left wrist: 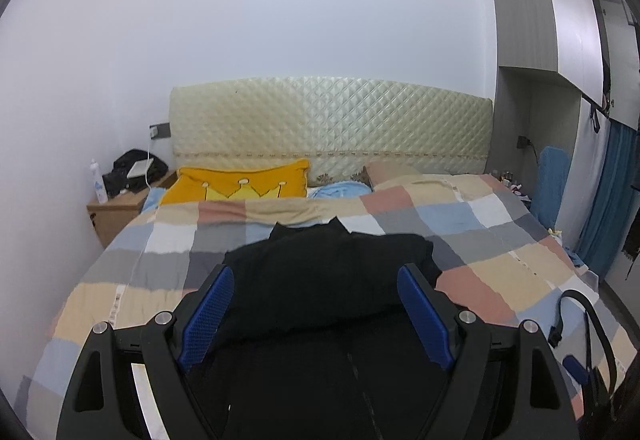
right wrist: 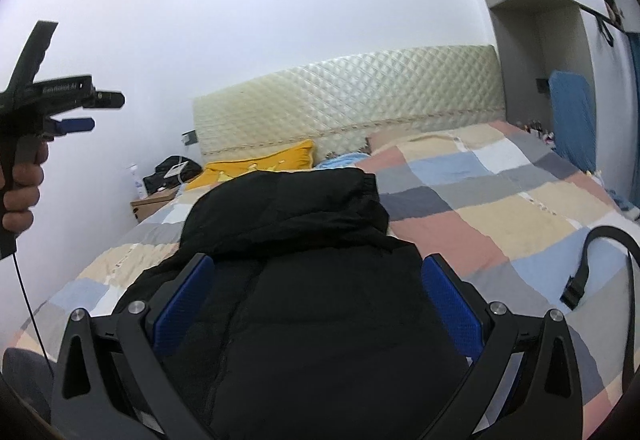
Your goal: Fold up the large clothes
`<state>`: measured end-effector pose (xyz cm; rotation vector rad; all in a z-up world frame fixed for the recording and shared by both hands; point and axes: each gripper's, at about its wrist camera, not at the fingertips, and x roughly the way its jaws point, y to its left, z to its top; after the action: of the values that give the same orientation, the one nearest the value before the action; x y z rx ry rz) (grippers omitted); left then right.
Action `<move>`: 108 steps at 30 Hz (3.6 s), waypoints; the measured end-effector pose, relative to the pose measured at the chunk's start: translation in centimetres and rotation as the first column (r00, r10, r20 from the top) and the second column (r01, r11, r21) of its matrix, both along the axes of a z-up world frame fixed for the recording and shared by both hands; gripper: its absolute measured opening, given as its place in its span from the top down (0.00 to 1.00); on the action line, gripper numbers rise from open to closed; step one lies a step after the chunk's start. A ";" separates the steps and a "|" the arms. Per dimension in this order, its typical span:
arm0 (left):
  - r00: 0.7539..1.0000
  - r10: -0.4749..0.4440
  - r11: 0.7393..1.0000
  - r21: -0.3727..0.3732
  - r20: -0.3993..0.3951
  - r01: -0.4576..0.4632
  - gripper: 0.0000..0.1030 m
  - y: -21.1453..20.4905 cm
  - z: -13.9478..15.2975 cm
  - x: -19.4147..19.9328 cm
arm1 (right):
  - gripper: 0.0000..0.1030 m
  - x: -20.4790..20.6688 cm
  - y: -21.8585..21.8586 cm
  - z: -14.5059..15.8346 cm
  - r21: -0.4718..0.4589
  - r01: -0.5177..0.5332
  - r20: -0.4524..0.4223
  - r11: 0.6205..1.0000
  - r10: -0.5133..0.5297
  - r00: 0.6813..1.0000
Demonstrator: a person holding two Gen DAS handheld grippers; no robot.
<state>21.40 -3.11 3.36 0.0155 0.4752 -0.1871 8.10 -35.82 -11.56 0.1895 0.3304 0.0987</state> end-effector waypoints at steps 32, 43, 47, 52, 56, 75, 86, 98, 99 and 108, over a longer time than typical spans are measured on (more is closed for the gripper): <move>0.998 0.006 1.000 -0.020 -0.065 -0.007 0.19 7.5 -14.4 -3.6 | 0.00 1.0 3.3 -1.2 -0.059 -0.075 -0.068 0.995 0.071 0.995; 0.992 0.055 0.987 -0.142 -0.117 -0.071 0.19 11.2 -15.1 -3.0 | 0.00 6.3 -1.4 -1.2 -0.094 -0.064 -0.325 0.994 0.030 0.945; 0.989 0.012 0.984 -0.175 -0.149 -0.038 0.19 11.4 -15.4 -2.5 | 0.00 8.1 -3.6 -3.8 -0.197 -0.044 -0.435 0.980 -0.047 0.899; 0.980 0.013 0.981 -0.188 -0.197 -0.051 0.19 11.5 -16.0 -2.0 | 0.00 10.5 -7.0 -8.9 -0.038 -0.025 -0.618 0.999 -0.004 0.787; 0.970 0.027 0.974 -0.212 -0.241 -0.080 0.19 12.0 -16.5 -1.5 | 0.00 11.4 -9.1 -11.6 0.005 0.056 -0.696 0.998 -0.037 0.718; 0.940 0.021 0.951 -0.285 -0.340 -0.124 0.19 13.1 -18.4 -0.6 | 0.00 10.7 -12.8 -18.3 0.416 0.148 -0.757 0.897 0.252 0.603; 0.922 0.043 0.945 -0.285 -0.385 -0.164 0.19 13.5 -19.1 0.3 | 0.49 10.7 -12.2 -17.7 0.415 0.098 -0.749 0.905 0.278 0.601; 0.827 0.042 0.907 -0.325 -0.561 -0.267 0.19 21.0 -20.6 3.1 | 0.85 10.2 -11.6 -14.9 0.412 0.034 -0.683 0.911 0.283 0.673; 0.818 0.042 0.903 -0.329 -0.574 -0.277 0.19 22.0 -20.9 3.2 | 0.84 10.3 -11.5 -15.0 0.410 0.034 -0.685 0.911 0.283 0.671; 0.709 -0.148 0.826 -0.481 -0.689 -0.295 0.19 27.7 -28.2 2.5 | 0.75 10.9 -11.3 -15.4 0.403 0.041 -0.702 0.914 0.280 0.654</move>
<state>23.90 24.62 -24.87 -0.6975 1.1864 -0.2441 18.98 -47.12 -27.00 0.6143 1.1764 0.2223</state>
